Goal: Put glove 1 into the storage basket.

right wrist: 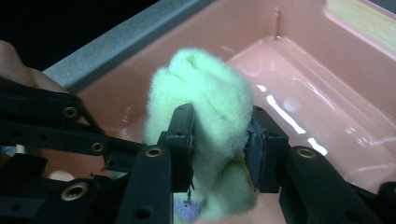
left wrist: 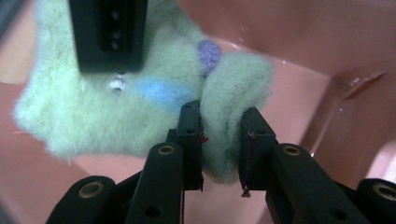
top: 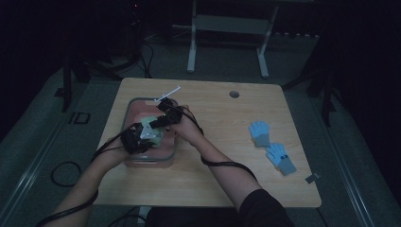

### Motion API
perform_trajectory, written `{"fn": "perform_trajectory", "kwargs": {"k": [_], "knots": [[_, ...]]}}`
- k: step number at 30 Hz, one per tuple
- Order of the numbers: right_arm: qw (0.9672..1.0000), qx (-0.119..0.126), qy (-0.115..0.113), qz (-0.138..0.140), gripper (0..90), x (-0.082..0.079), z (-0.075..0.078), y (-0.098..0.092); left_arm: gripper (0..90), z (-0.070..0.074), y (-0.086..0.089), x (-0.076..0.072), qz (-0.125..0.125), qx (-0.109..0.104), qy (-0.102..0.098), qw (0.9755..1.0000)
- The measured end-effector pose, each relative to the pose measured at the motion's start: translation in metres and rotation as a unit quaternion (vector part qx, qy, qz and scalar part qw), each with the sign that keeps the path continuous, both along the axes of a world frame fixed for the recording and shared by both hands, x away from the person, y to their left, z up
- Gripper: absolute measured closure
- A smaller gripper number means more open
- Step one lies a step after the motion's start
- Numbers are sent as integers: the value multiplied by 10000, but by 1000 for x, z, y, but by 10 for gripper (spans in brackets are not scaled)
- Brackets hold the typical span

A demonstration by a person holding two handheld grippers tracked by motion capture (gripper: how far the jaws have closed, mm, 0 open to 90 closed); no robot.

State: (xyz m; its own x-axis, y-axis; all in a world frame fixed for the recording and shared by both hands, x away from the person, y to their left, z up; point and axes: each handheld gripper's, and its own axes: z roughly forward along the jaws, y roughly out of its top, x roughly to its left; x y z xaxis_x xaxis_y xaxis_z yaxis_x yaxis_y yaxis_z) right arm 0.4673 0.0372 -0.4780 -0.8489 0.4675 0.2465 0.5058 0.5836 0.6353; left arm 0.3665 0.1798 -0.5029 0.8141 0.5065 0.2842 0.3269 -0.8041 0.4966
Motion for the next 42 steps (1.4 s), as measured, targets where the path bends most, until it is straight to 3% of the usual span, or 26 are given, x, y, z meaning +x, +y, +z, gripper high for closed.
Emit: {"fn": "perform_trajectory", "kwargs": {"k": [1,4,6,8,12,14,16,17,18,23,25,26,32,34,37,42], "knots": [[10000,30,29,-78,631,1,-1,-6,735,-2,-4,12,10,151,392,9991],[9998,91,73,-136,616,0,0,-13,723,-6,-7,18,-15,265,593,9979],[9999,94,64,-118,616,0,0,-15,704,-6,-7,18,-15,265,593,9979],[9999,79,43,-115,588,-2,0,-21,608,-6,-8,17,-13,141,633,9979],[9997,199,53,-91,530,-6,4,-33,390,-3,-7,14,192,-98,505,9985],[9997,257,36,-41,501,-9,8,-39,314,2,-4,13,304,-264,460,9981],[9995,327,-39,30,459,-14,12,-45,192,9,0,12,440,-582,478,9962],[9993,374,-82,36,441,-17,14,-50,148,12,1,12,502,-640,445,9957],[9992,404,-65,16,419,-18,15,-53,148,15,1,11,609,-706,366,9950],[9982,581,-133,-10,295,-23,19,-71,64,28,-6,4,691,-1062,220,9917],[9981,594,-148,13,286,-24,19,-75,22,29,-8,3,658,-1139,202,9911],[9981,589,-182,3,254,-25,18,-82,20,33,-13,0,624,-1227,90,9904],[9974,687,-170,-155,201,-26,12,-105,20,35,-32,-9,450,-1449,-86,9884],[9976,620,-226,-186,200,-27,9,-113,20,35,-38,-11,391,-1611,-21,9862],[9976,650,-159,-188,202,-27,6,-123,20,34,-46,-12,321,-1673,29,9854],[9974,571,-371,-241,202,-29,6,-140,21,33,-58,-16,254,-1827,3,9828]]}}
